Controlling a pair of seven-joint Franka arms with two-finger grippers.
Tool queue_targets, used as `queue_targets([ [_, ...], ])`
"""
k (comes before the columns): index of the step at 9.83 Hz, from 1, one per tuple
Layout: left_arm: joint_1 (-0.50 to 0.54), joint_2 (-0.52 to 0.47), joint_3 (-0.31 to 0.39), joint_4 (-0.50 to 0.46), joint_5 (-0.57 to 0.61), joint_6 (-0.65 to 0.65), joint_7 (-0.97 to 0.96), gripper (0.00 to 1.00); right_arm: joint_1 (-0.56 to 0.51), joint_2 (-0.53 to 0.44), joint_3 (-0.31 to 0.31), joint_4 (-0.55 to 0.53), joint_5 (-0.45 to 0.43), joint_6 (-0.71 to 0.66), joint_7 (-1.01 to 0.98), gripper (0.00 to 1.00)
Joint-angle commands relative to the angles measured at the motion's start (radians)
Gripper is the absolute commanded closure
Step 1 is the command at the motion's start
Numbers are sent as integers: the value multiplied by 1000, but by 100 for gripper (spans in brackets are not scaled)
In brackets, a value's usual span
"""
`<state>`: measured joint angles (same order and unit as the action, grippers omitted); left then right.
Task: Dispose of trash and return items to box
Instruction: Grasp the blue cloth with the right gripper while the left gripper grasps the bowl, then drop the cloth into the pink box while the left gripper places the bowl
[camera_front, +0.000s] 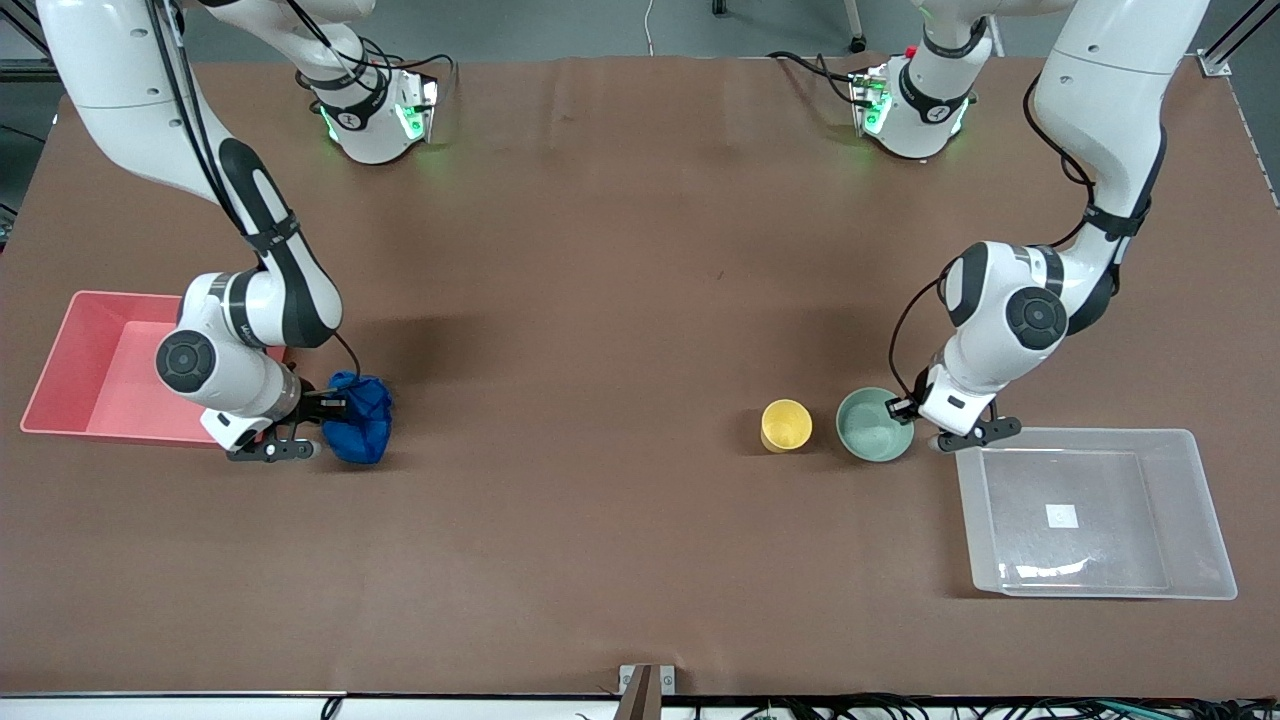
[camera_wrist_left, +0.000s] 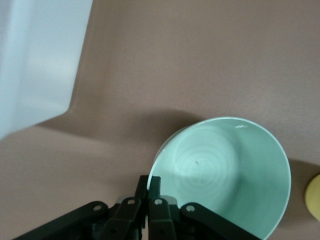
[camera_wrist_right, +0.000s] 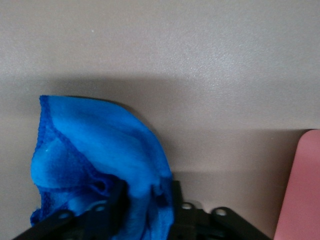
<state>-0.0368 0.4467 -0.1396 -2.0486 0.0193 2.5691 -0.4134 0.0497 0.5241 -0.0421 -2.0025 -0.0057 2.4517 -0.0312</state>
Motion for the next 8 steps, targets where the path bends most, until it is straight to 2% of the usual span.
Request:
queue_targets([
  [1, 11, -25, 2, 164, 16, -236, 2, 100, 4, -7, 2, -9, 12, -2, 4, 93],
  [2, 12, -16, 3, 291, 17, -360, 5, 100, 2, -10, 2, -10, 10, -8, 7, 93],
  [4, 41, 22, 24, 451, 74, -432, 60, 100, -2, -68, 1, 2, 10, -100, 7, 93],
  [5, 82, 52, 23, 488, 143, -432, 132, 100, -7, -113, -1, 25, 10, -168, 7, 93],
  [8, 208, 156, 23, 580, 156, -426, 380, 100, -36, -223, -4, 128, 9, -394, 5, 93],
])
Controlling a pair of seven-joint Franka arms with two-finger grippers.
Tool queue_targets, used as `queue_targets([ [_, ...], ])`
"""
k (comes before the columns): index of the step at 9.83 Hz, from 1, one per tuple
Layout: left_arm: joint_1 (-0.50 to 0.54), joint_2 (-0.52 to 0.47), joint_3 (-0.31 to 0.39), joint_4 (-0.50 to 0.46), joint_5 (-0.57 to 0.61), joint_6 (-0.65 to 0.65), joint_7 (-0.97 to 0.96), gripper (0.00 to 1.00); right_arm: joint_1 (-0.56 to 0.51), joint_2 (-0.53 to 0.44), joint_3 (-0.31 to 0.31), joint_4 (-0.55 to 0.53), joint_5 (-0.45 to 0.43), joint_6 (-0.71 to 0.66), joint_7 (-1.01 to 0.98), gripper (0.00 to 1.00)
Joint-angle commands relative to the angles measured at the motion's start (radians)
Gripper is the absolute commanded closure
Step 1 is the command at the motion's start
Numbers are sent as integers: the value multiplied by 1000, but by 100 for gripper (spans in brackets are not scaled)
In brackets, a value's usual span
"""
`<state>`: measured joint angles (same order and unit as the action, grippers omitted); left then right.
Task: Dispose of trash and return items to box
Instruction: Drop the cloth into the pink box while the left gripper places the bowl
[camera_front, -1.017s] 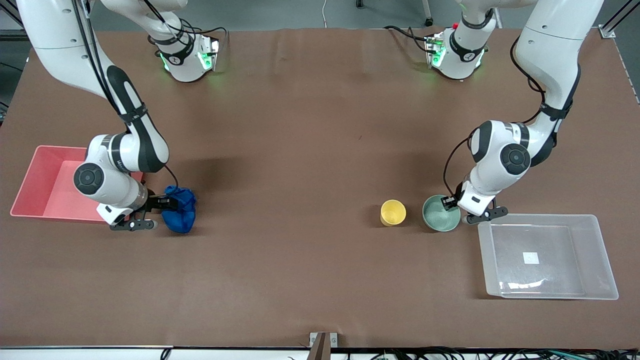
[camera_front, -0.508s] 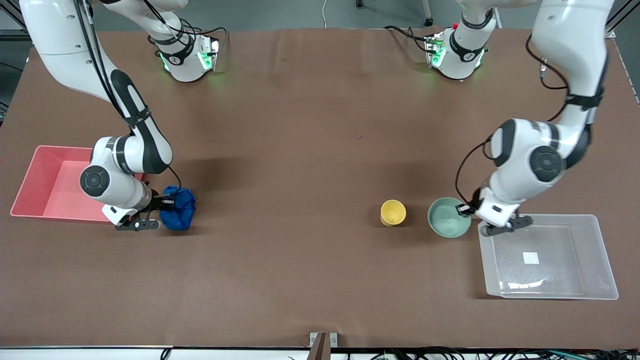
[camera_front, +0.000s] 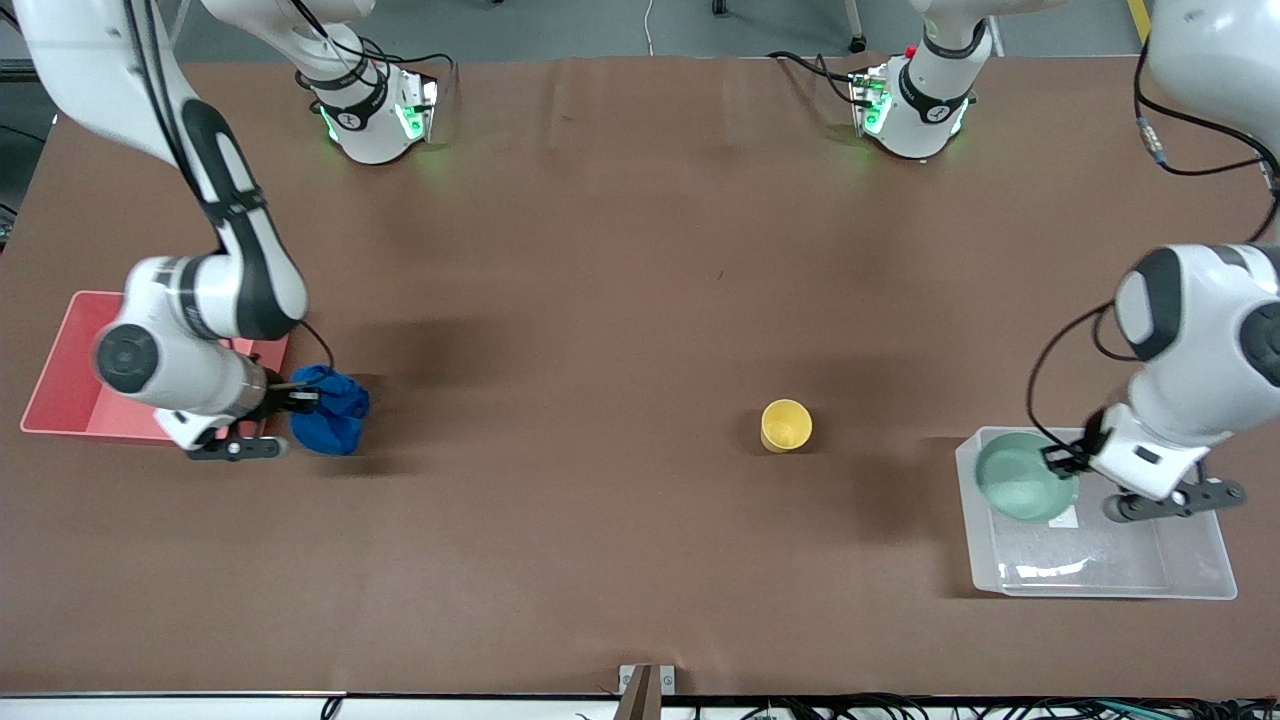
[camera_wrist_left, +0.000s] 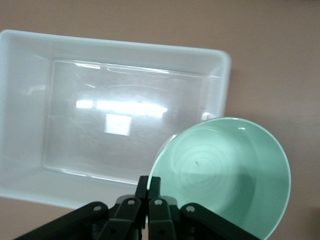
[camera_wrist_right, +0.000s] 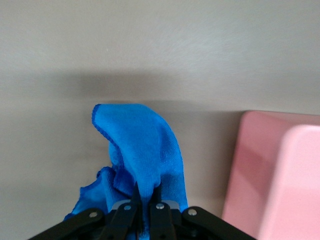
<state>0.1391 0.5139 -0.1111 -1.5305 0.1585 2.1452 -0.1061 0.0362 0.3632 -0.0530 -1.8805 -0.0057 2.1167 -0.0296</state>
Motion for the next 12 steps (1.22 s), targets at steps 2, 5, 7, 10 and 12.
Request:
queue_targets([
  [2, 54, 138, -7, 70, 12, 22, 86, 100, -73, -131, 7, 14, 9, -110, -13, 93],
  [5, 71, 192, -6, 69, 15, 38, 89, 99, -166, -161, 7, 1, 7, -130, -97, 93],
  [7, 71, 221, -6, 67, 18, 38, 89, 99, -215, -153, 5, -2, 4, -124, -110, 93],
  [10, 76, 267, -7, 67, -26, 39, 86, 97, -298, -132, 5, -3, -7, -85, -163, 92],
  [12, 73, 285, -6, 69, -42, 53, 89, 76, -349, -95, 5, -50, -5, 24, -251, 92],
])
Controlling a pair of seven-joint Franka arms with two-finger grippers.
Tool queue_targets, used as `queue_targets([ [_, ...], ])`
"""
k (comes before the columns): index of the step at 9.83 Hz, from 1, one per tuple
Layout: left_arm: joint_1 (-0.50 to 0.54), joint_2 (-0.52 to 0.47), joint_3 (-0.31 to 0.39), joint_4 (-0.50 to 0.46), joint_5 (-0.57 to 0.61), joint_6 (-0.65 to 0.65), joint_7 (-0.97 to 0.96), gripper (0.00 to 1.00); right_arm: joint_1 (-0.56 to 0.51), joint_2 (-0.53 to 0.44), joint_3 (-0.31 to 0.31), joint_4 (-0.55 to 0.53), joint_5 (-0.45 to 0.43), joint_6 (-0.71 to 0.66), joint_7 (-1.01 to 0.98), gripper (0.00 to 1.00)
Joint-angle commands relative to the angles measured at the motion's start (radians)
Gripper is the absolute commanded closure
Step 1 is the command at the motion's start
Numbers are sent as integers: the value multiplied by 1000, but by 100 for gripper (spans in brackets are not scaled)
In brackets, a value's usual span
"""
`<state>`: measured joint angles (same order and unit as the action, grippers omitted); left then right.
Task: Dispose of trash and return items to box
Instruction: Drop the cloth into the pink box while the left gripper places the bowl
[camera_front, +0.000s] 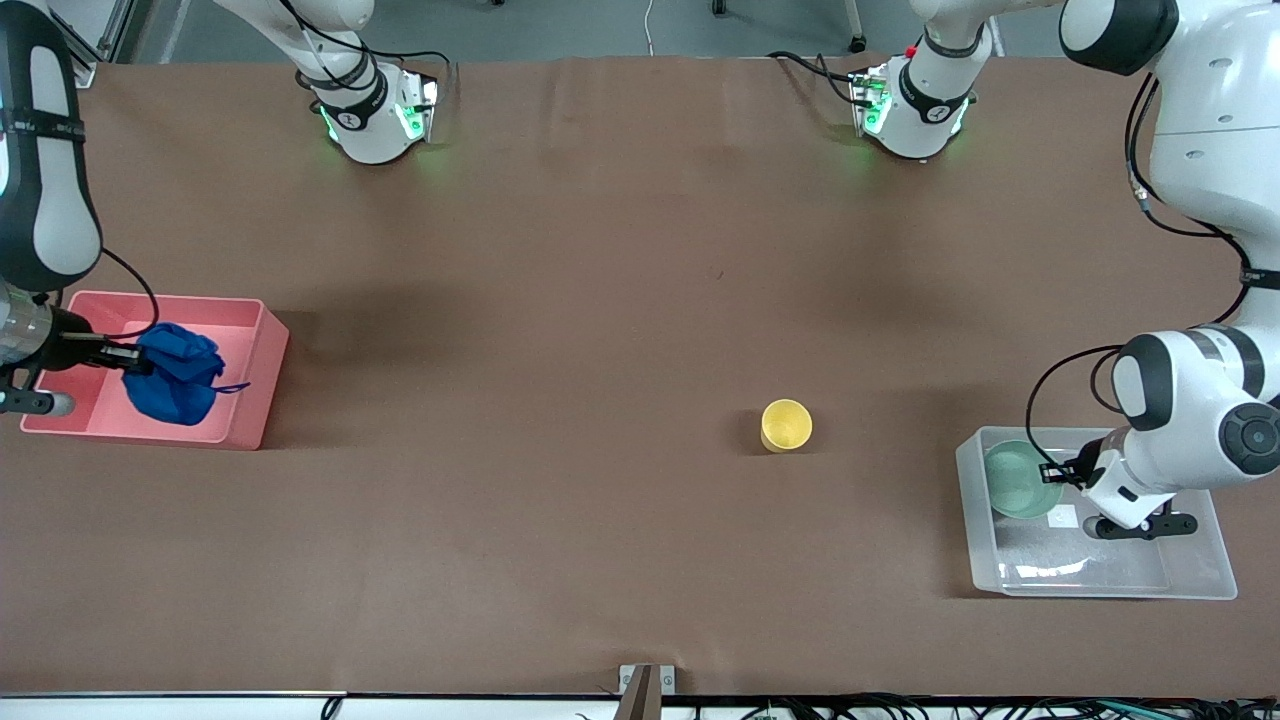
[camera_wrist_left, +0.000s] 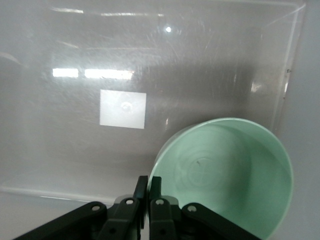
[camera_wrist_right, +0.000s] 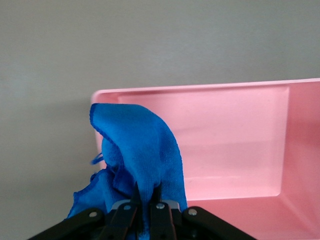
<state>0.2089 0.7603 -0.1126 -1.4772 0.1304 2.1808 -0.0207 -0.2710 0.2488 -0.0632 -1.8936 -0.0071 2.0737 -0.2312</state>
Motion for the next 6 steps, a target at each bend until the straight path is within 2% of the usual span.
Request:
queue_targets([
  [1, 3, 34, -4, 20, -11, 17, 4, 37, -56, 42, 16, -53, -5, 115, -63, 91],
  [2, 3, 30, -2, 46, -2, 17, 14, 0, -63, 65, 17, -52, -4, 120, -62, 90],
  [4, 0, -21, -4, 72, 20, 5, 35, 0, -63, 105, 17, -52, -4, 149, -62, 85],
  [5, -8, -59, -15, 69, 20, -4, 27, 0, -60, 122, 17, -52, -4, 170, -62, 78],
  [6, -22, -99, -36, 63, 17, -50, 19, 0, -56, 124, 17, -50, -4, 172, -60, 65],
])
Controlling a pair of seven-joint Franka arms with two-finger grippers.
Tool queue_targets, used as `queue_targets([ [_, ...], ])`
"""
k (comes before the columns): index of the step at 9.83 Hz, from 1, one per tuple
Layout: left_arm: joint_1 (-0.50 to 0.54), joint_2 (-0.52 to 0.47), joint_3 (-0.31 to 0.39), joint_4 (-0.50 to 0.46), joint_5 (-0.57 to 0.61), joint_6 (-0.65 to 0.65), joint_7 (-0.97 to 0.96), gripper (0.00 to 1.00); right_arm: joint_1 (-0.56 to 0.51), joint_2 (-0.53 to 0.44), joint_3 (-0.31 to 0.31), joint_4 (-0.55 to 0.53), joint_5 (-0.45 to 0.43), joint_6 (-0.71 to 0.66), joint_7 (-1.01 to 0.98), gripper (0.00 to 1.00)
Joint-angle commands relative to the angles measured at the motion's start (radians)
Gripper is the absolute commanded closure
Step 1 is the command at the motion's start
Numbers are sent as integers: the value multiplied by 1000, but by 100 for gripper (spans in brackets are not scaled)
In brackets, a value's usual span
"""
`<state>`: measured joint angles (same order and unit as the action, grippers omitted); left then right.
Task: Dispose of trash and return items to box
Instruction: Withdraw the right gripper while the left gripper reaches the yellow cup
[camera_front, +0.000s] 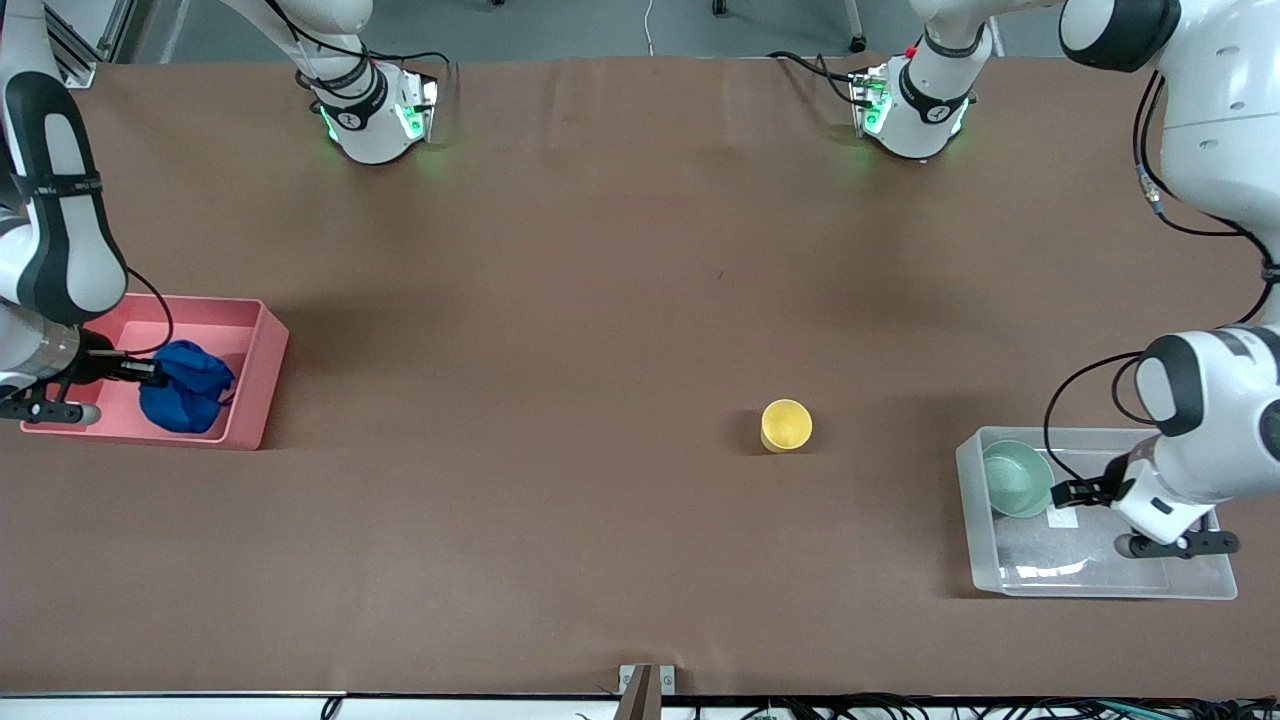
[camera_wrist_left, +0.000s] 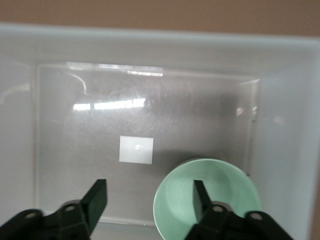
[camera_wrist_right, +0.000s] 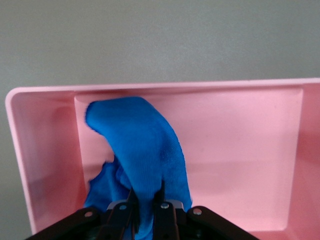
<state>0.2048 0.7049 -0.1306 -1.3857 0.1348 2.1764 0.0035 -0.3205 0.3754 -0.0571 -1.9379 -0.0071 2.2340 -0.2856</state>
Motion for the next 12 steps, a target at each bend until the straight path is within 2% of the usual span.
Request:
queue_targets([
  [1, -30, -79, -41, -32, 14, -105, -14, 0, -5, -1, 11, 0, -2, 12, -4, 40],
  [2, -33, -109, -87, -54, 6, -143, -54, 0, -3, -4, 11, 7, -2, 7, -4, 17],
  [3, -33, -142, -140, -94, 9, -150, -141, 0, -2, -13, 11, 20, -2, -3, 0, 10],
  [5, -34, -157, -240, -151, 17, -150, -249, 0, 15, -65, 16, 60, -2, -36, 8, 2],
  [6, -59, -156, -259, -170, 17, -147, -294, 0, 30, -91, 16, 101, -2, -95, 11, 1],
  [9, -226, -119, -259, -171, 23, -130, -570, 0, 107, -171, 16, 224, -2, -273, 67, 1],
  [10, -252, -93, -259, -174, 54, -121, -611, 3, 138, -200, 16, 252, -4, -319, 95, 1],
  [12, -292, -44, -259, -176, 86, -113, -657, 17, 193, -259, 17, 301, -4, -448, 178, 1],
])
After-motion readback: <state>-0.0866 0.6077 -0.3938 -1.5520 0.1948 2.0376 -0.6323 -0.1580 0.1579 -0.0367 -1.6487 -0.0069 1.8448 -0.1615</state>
